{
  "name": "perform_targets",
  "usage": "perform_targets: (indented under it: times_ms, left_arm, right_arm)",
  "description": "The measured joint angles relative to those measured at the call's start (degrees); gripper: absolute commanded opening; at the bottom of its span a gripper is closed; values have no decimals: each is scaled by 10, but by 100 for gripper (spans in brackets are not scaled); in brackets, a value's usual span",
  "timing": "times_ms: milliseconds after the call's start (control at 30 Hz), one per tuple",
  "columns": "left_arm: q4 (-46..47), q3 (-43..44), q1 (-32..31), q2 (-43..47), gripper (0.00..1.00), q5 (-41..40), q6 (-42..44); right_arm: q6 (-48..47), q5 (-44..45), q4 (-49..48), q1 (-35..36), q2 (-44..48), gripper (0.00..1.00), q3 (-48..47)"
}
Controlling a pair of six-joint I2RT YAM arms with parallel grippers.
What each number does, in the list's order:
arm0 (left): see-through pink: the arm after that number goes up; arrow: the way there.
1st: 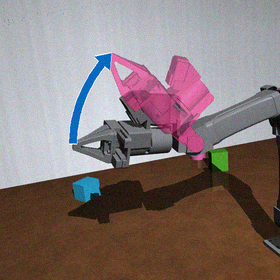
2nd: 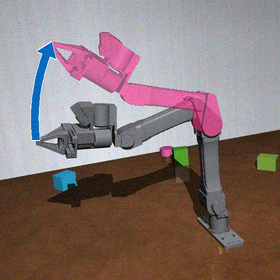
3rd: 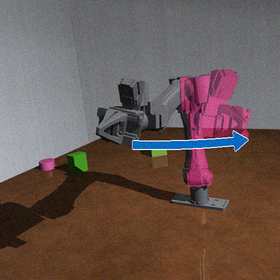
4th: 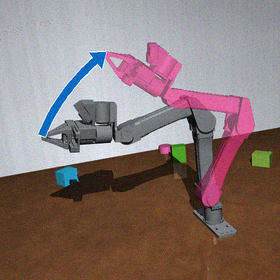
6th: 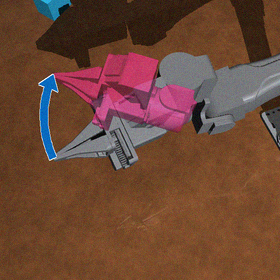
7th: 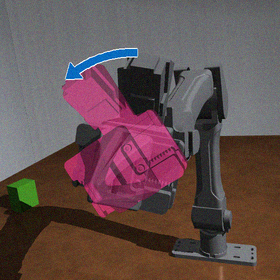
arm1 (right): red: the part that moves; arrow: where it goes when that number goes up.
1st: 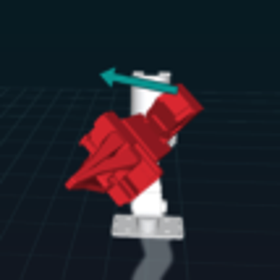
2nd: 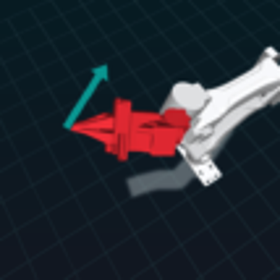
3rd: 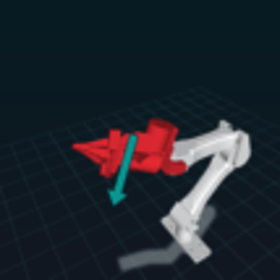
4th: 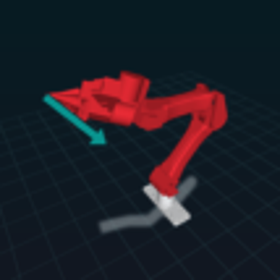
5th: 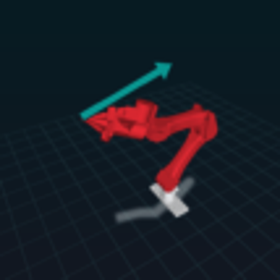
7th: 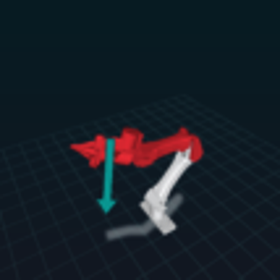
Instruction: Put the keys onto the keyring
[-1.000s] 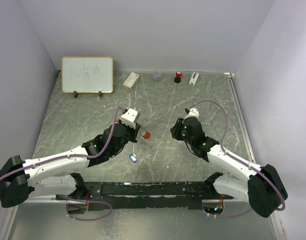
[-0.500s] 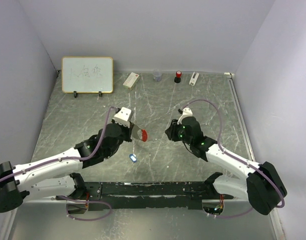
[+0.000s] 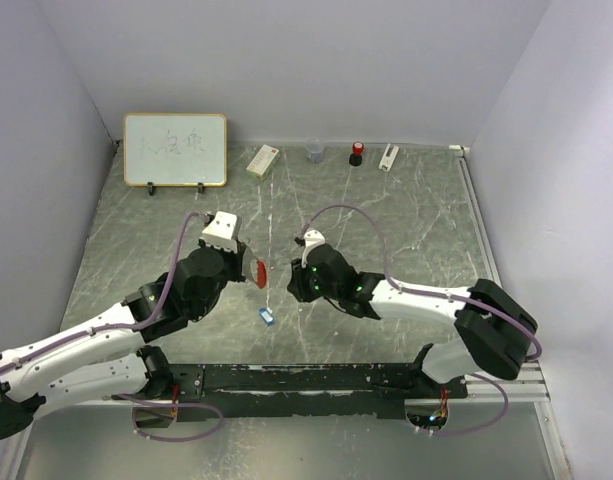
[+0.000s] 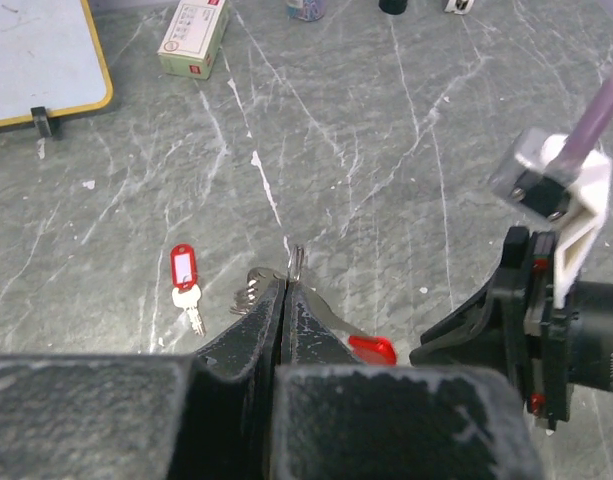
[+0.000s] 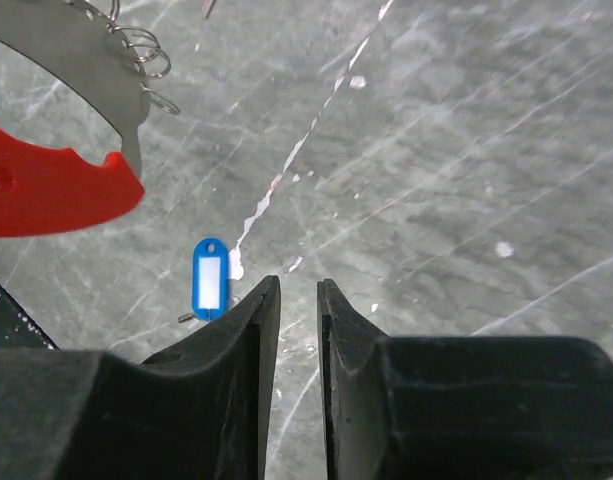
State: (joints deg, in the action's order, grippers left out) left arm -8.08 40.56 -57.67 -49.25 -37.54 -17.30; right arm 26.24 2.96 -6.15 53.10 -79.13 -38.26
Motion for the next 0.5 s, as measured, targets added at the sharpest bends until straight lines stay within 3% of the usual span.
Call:
perform_targets:
  times_ms: [500]
  left_arm:
    - [-19,0,5,35,7,-2,-5]
  right_arm:
    - [247,72,-40,120,-58,28,30]
